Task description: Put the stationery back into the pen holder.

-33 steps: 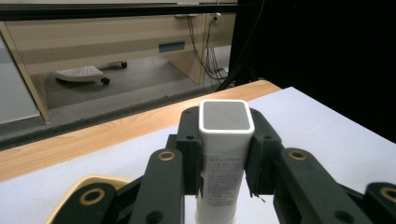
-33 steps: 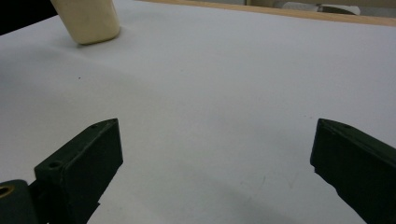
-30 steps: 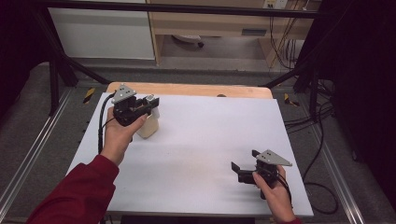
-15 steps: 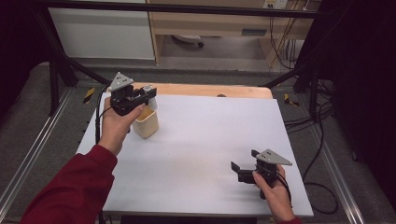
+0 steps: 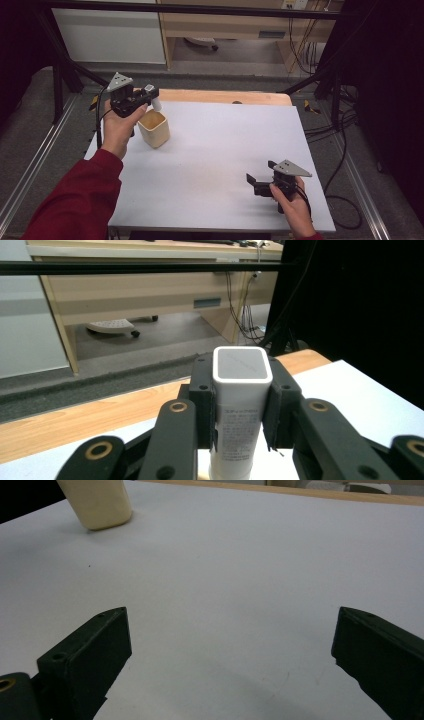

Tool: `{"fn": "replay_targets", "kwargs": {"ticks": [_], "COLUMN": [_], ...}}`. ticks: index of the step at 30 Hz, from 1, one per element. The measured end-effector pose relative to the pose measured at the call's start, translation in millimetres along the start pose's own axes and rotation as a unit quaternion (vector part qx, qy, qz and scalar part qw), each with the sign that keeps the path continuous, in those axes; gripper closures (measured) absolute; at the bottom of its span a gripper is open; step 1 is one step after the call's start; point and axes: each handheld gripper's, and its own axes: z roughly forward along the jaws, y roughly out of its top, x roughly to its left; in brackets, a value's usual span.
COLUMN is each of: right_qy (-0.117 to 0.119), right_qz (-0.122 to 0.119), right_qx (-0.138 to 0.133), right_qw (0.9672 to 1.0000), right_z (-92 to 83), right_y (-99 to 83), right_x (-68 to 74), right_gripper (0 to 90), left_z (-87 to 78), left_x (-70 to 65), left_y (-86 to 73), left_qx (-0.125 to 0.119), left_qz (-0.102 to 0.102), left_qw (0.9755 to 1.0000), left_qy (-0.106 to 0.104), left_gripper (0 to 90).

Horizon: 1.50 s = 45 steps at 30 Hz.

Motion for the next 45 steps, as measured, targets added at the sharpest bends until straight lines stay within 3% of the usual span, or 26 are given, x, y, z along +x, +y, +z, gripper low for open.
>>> {"fn": "replay_targets", "kwargs": {"ticks": [15,26,31,45], "right_qy": [-0.002,-0.003,-0.004,-0.003], "right_qz": [-0.004,-0.003,-0.003,-0.004], "right_qx": [0.004,0.005,0.005,0.005], "right_qw": [1.0,1.0,1.0,1.0], "right_z": [-1.5,-2.4,-2.3,-2.4], "right_y": [-0.7,-1.4,-1.5,-1.6], "right_x": [2.0,1.4,1.3,1.6], "right_gripper": [3.1,3.1,3.1,3.1], "left_z": [6.0,15.6,18.0,23.1], "left_x": [25.4,26.2,25.8,22.1], "left_y": [-20.8,-34.4,-41.8,-57.7], "left_qx": [0.016,0.039,0.067,0.085], "left_qz": [-0.013,-0.011,-0.007,-0.009], "left_qw": [0.9996,0.9989,0.997,0.9957], "left_qy": [0.018,0.024,0.038,0.036], "left_gripper": [71.0,71.0,71.0,70.9]}}
